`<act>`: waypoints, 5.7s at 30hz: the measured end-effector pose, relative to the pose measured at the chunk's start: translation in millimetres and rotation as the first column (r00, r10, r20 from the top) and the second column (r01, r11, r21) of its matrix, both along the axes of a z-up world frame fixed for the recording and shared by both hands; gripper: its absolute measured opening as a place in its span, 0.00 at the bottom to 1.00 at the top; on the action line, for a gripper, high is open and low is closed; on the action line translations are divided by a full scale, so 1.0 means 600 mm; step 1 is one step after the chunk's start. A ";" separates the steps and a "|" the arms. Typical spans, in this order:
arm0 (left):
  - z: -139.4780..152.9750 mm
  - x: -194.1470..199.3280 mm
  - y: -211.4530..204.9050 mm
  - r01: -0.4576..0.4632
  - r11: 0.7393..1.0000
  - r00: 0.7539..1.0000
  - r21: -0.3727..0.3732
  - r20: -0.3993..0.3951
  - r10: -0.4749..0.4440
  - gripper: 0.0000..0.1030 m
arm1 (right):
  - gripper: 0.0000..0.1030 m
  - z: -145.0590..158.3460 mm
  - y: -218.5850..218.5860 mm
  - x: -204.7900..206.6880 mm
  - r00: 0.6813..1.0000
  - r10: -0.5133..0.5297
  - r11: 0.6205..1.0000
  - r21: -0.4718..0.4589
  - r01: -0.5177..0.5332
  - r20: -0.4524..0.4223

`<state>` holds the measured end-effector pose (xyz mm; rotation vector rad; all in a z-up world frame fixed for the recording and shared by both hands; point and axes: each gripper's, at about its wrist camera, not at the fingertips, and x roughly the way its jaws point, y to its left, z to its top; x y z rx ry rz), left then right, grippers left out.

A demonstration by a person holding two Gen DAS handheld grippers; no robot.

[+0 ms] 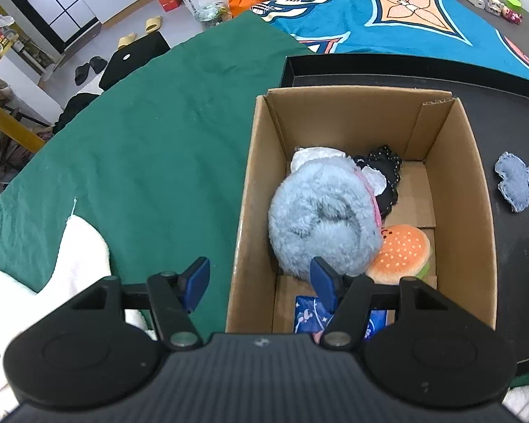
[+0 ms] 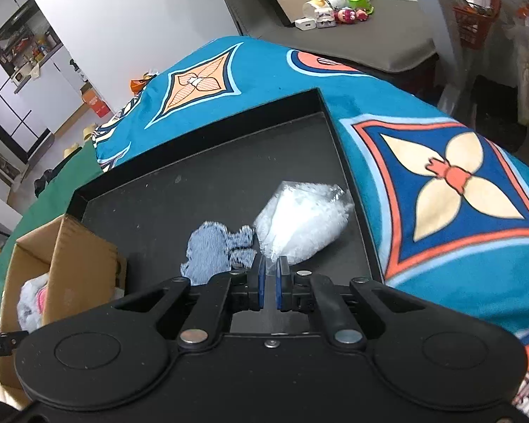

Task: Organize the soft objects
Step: 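Move the right gripper to the clear bag of white stuffing and grasp it, then carry the stuffing bag with the right gripper into the box and release, then move the open right gripper over the blue denim plush on the tray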

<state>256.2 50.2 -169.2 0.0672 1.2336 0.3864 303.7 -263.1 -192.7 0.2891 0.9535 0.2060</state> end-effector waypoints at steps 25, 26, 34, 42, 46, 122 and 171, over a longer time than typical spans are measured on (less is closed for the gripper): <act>0.015 -0.020 -0.015 0.039 0.998 0.999 0.039 -0.006 -0.039 0.60 | 0.64 -0.001 -0.056 -0.075 0.998 -0.043 0.994 0.100 0.047 -0.038; 0.016 -0.021 -0.015 0.039 0.998 0.999 0.039 -0.005 -0.039 0.60 | 0.64 -0.002 -0.058 -0.070 0.998 -0.047 0.991 0.122 0.052 -0.043; 0.015 -0.018 -0.020 0.043 0.997 0.999 0.058 -0.016 -0.042 0.60 | 0.65 -0.013 -0.044 -0.053 0.998 -0.028 0.992 0.121 0.034 -0.051; 0.019 -0.021 -0.022 0.044 0.997 0.999 0.068 -0.006 -0.043 0.60 | 0.73 -0.024 -0.018 -0.049 0.999 0.018 1.000 -0.006 -0.019 -0.048; 0.021 -0.023 -0.021 0.044 0.997 0.999 0.063 0.001 -0.044 0.60 | 0.46 -0.045 -0.003 -0.051 0.996 0.041 0.993 -0.109 -0.049 -0.078; -0.006 -0.047 0.100 0.047 0.953 0.999 -0.300 0.032 -0.039 0.08 | 0.32 0.187 0.322 -0.100 0.896 0.362 0.930 -0.165 -0.328 0.257; 0.057 -0.065 0.016 0.103 0.995 0.979 -0.014 0.176 -0.099 0.77 | 0.89 0.079 0.172 -0.098 0.966 0.214 0.976 0.010 -0.218 0.148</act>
